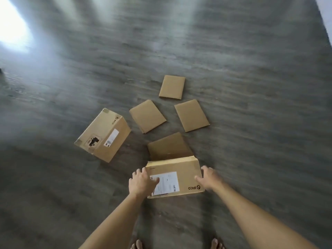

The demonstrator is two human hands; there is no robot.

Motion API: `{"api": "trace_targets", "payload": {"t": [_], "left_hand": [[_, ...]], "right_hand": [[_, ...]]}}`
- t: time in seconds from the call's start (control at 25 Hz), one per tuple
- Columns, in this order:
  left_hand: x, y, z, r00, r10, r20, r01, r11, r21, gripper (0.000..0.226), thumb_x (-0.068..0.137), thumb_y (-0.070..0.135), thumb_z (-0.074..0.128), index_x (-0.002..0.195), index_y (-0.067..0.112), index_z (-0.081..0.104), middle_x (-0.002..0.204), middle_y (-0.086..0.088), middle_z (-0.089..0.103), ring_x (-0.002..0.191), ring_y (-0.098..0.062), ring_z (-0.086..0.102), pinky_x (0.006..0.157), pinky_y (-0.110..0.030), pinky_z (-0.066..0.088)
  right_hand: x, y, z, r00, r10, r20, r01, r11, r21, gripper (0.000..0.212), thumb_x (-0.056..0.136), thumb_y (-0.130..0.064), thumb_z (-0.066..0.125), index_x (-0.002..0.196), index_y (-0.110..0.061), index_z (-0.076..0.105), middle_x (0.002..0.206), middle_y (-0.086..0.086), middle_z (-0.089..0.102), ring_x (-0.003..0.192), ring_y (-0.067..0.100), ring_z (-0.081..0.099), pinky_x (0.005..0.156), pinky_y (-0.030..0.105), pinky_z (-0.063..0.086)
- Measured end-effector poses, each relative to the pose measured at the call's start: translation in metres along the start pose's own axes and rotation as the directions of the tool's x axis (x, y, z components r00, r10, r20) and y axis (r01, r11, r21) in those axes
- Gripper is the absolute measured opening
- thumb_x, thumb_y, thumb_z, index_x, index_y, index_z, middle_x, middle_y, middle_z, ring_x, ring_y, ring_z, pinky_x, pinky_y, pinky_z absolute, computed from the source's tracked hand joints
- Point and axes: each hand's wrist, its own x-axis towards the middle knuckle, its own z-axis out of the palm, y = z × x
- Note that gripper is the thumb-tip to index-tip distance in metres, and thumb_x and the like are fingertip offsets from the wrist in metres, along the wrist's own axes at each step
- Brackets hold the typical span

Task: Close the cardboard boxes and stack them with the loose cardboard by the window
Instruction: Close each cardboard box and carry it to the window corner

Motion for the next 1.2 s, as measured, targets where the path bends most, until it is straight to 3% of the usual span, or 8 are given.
{"api": "trace_targets", "payload": {"t": [0.16, 0.36, 0.52, 0.76, 0.96, 1.08, 1.2], "left_hand": [[0.085, -0.013, 0.106, 0.999, -0.026, -0.029, 0.023, 0.996, -0.084, 0.096, 0.085, 0.076, 0.051, 0.154, 0.018, 0.019, 0.147, -0.006, 0.042, 0.133, -0.027, 0.045, 0.107, -0.044, 0.043], [0.150, -0.030, 0.178, 0.976, 0.023, -0.218, -0.065, 0.981, -0.186, 0.093, 0.090, 0.076, 0.037, 0.156, 0.025, -0.004, 0.161, -0.006, 0.020, 0.135, -0.031, 0.044, 0.102, -0.049, 0.048], [0.209, -0.031, 0.176, 0.951, 0.030, -0.308, -0.110, 0.963, -0.246, 0.095, 0.085, 0.082, 0.034, 0.156, 0.026, 0.004, 0.146, -0.009, 0.037, 0.118, -0.031, 0.059, 0.090, -0.042, 0.051], [0.262, -0.012, 0.140, 0.969, 0.031, -0.244, -0.086, 0.972, -0.216, 0.098, 0.087, 0.079, 0.040, 0.157, 0.016, 0.016, 0.148, -0.017, 0.041, 0.130, -0.035, 0.048, 0.100, -0.043, 0.042], [0.253, -0.024, 0.153, 0.964, 0.002, -0.268, -0.100, 0.929, -0.355, 0.116, 0.074, 0.087, 0.050, 0.158, 0.018, 0.010, 0.150, -0.011, 0.045, 0.132, -0.033, 0.050, 0.098, -0.042, 0.044], [0.244, -0.028, 0.162, 0.962, -0.014, -0.274, -0.099, 0.913, -0.395, 0.117, 0.072, 0.089, 0.050, 0.158, 0.023, 0.008, 0.143, -0.009, 0.054, 0.123, -0.033, 0.057, 0.084, -0.039, 0.045], [0.230, -0.027, 0.169, 0.956, -0.078, -0.283, -0.047, 0.911, -0.409, 0.116, 0.071, 0.090, 0.051, 0.149, 0.009, 0.025, 0.127, -0.009, 0.059, 0.112, -0.030, 0.061, 0.072, -0.035, 0.043]], "right_hand": [[0.104, 0.019, 0.081, 0.997, 0.037, -0.074, -0.032, 0.997, 0.066, 0.090, 0.089, -0.066, 0.052, 0.156, -0.016, 0.018, 0.153, 0.014, 0.037, 0.138, 0.034, 0.039, 0.110, 0.043, 0.036], [0.175, 0.021, 0.143, 0.951, 0.031, -0.306, -0.005, 0.996, 0.086, 0.103, 0.085, -0.081, 0.033, 0.156, -0.019, -0.007, 0.156, 0.015, 0.031, 0.130, 0.037, 0.048, 0.100, 0.046, 0.044], [0.231, 0.007, 0.133, 0.888, -0.029, -0.458, 0.069, 0.995, 0.069, 0.102, 0.084, -0.081, 0.034, 0.156, -0.013, 0.008, 0.151, 0.017, 0.040, 0.127, 0.036, 0.052, 0.096, 0.044, 0.046], [0.276, -0.012, 0.096, 0.880, 0.009, -0.475, 0.005, 1.000, 0.030, 0.088, 0.086, -0.074, 0.046, 0.147, -0.012, 0.036, 0.146, 0.017, 0.047, 0.130, 0.037, 0.049, 0.102, 0.044, 0.042], [0.272, 0.002, 0.109, 0.861, 0.044, -0.506, 0.005, 0.995, 0.096, 0.099, 0.080, -0.081, 0.047, 0.150, -0.013, 0.029, 0.145, 0.017, 0.049, 0.129, 0.037, 0.051, 0.098, 0.046, 0.044], [0.265, 0.010, 0.116, 0.867, 0.064, -0.495, -0.017, 0.995, 0.099, 0.108, 0.077, -0.088, 0.042, 0.156, -0.018, 0.019, 0.145, 0.018, 0.049, 0.128, 0.038, 0.052, 0.095, 0.046, 0.046], [0.253, 0.017, 0.127, 0.843, 0.043, -0.536, -0.001, 0.997, 0.079, 0.109, 0.078, -0.088, 0.039, 0.157, -0.017, 0.016, 0.142, 0.020, 0.052, 0.125, 0.038, 0.054, 0.091, 0.043, 0.049]]}}
